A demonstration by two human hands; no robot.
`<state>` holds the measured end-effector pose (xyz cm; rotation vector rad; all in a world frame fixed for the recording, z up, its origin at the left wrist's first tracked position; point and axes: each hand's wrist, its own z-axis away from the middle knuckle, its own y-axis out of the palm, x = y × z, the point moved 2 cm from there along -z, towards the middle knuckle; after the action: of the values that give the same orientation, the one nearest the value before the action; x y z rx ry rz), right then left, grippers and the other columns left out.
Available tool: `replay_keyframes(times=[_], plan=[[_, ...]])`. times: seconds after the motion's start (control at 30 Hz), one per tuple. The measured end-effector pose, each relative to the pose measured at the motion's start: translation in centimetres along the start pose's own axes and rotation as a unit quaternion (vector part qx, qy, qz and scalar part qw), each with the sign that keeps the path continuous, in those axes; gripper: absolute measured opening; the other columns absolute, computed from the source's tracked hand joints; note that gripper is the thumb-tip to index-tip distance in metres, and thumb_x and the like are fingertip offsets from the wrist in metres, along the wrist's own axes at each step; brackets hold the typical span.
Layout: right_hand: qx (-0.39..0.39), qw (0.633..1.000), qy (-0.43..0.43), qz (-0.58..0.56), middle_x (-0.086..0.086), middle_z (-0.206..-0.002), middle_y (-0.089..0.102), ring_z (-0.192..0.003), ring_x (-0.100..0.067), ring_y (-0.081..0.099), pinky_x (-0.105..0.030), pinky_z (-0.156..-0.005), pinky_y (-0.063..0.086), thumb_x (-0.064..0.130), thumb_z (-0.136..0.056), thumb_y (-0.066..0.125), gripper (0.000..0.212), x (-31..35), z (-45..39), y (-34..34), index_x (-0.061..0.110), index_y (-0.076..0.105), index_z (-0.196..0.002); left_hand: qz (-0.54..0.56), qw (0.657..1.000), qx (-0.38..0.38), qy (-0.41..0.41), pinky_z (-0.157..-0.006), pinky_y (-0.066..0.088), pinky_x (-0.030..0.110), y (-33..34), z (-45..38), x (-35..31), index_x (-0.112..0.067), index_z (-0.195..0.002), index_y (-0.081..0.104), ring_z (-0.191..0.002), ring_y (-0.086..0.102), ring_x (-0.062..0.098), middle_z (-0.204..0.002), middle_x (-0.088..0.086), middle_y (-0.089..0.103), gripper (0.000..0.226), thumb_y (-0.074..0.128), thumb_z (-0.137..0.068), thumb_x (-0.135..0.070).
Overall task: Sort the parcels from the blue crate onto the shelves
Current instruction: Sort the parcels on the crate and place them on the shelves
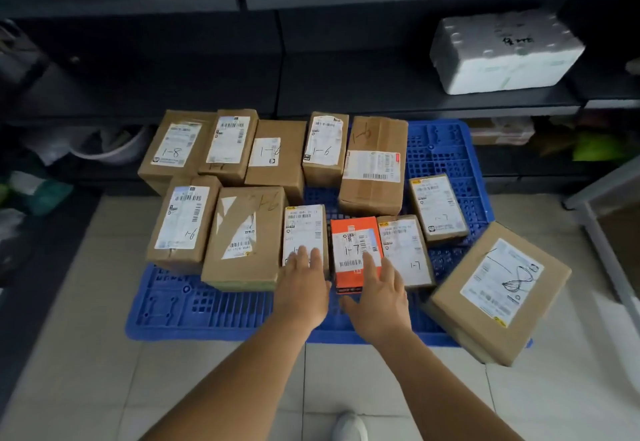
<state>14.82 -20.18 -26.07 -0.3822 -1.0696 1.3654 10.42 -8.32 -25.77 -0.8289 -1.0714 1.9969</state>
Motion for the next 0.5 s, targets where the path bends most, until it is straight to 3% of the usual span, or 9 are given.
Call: replay_keyframes(times=[0.2,0.33,0.5], plan=[[-0.002,1.000,0.010,0.024,-0.009,-0.159,-0.011,-0.147,-0.031,-0.007,-0.044,-0.119,0.012,0.043,-0.091,0.059,0.087,0.0,-2.1,1.6,0.026,-0.001,-0.152,-0.002,0.999,-0.044,0.004,-0.116,0.025,0.041,1.6,-1.1,-0.4,-0.016,-0.147,0.027,-0.143,0.015,0.029,-0.153,0.008,0.025,0.055,0.049,-0.098,-0.028],[-0.024,0.999,0.018,0.026,-0.012,-0.157,-0.011,-0.145,-0.032,-0.001,-0.044,-0.118,0.016,0.054,-0.088,0.057,0.088,0.2,-2.8,2.1,0.025,0.002,-0.149,0.004,0.997,-0.074,-0.016,-0.117,0.020,0.045,1.8,-1.6,-0.5,-0.021,-0.142,0.035,-0.143,0.012,0.039,-0.147,0.002,0.034,0.045,0.044,-0.099,-0.034],[-0.036,0.999,0.021,0.015,-0.014,-0.157,-0.009,-0.144,-0.034,0.005,-0.043,-0.117,0.020,0.053,-0.089,0.055,0.084,0.1,-3.6,1.9,0.024,0.004,-0.149,0.018,0.994,-0.101,-0.049,-0.104,0.038,0.040,1.8,-2.8,-0.7,-0.022,-0.130,0.043,-0.128,0.034,0.035,-0.137,0.005,0.039,0.039,0.050,-0.096,-0.039]])
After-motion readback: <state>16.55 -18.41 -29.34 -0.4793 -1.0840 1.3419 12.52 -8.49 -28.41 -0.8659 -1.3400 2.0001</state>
